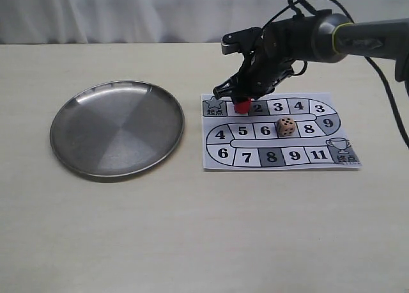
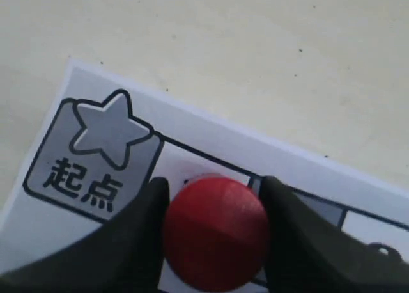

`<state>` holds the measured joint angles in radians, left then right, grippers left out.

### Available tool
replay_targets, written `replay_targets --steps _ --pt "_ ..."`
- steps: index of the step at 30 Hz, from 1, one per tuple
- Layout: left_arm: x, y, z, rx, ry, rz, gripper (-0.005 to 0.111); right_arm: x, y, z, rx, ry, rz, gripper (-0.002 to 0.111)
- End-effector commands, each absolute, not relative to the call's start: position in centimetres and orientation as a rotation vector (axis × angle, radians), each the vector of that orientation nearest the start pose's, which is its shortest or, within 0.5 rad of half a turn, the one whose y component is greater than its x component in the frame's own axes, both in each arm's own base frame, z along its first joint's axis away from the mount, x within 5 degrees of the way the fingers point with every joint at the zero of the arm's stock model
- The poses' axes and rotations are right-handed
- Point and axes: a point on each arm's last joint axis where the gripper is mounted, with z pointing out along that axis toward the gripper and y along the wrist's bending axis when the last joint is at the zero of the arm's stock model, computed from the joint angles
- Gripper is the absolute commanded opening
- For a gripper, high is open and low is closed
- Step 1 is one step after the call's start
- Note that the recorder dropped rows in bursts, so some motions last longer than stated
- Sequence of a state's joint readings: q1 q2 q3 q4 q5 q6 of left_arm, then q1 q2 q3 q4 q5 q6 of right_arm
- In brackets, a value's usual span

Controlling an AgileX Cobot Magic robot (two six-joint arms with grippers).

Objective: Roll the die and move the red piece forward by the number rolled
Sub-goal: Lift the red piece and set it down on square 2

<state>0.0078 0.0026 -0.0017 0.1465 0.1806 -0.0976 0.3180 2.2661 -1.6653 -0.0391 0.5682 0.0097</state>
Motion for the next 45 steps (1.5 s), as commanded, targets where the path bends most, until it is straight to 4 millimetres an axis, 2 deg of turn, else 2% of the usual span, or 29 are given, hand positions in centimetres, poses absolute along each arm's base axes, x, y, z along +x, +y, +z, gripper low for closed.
replay_targets --steps 1,7,9,12,14,17,24,27,30,35,38,41,45 --pt "5.6 0.2 19.8 0.018 1.655 0.053 0.0 45.7 13.9 17.5 -0.421 2.543 0.062 0.005" --pt "5.6 0.2 19.8 0.018 1.655 0.053 0.0 45.2 11.3 24.2 -0.324 2.41 0.07 0.005" --pt "5.6 0.2 19.8 0.018 1.655 0.053 0.0 45.0 10.6 25.5 -0.3 2.385 0.071 0.005" --pt "5.6 0.2 19.8 0.018 1.655 0.053 0.0 45.0 10.4 25.7 -0.291 2.382 0.075 0.005" --pt "5.6 0.2 19.8 0.018 1.655 0.053 0.0 45.3 10.5 24.9 -0.295 2.392 0.073 0.005" --pt "5.6 0.2 19.8 0.018 1.655 0.053 0.0 45.8 10.7 22.6 -0.302 2.438 0.068 0.005" --pt "5.6 0.2 19.8 0.018 1.655 0.053 0.0 46.6 10.8 14.5 -0.33 2.631 0.04 0.005" --pt "5.6 0.2 19.8 0.018 1.655 0.053 0.0 46.5 10.8 11.8 -0.339 2.706 0.029 0.005" --pt "5.6 0.2 19.8 0.018 1.655 0.053 0.0 46.4 10.8 10.8 -0.341 2.739 0.026 0.005" --pt "5.6 0.2 19.8 0.018 1.655 0.053 0.0 46.3 10.8 11.5 -0.34 2.732 0.026 0.005" --pt "5.6 0.2 19.8 0.018 1.655 0.053 0.0 46.2 10.7 12.8 -0.338 2.718 0.028 0.005" --pt "5.6 0.2 19.8 0.018 1.655 0.053 0.0 46.0 10.5 15.2 -0.352 2.684 0.006 0.005" --pt "5.6 0.2 19.8 0.018 1.655 0.053 0.0 45.6 10.0 19.6 -0.392 2.586 -0.058 0.005"
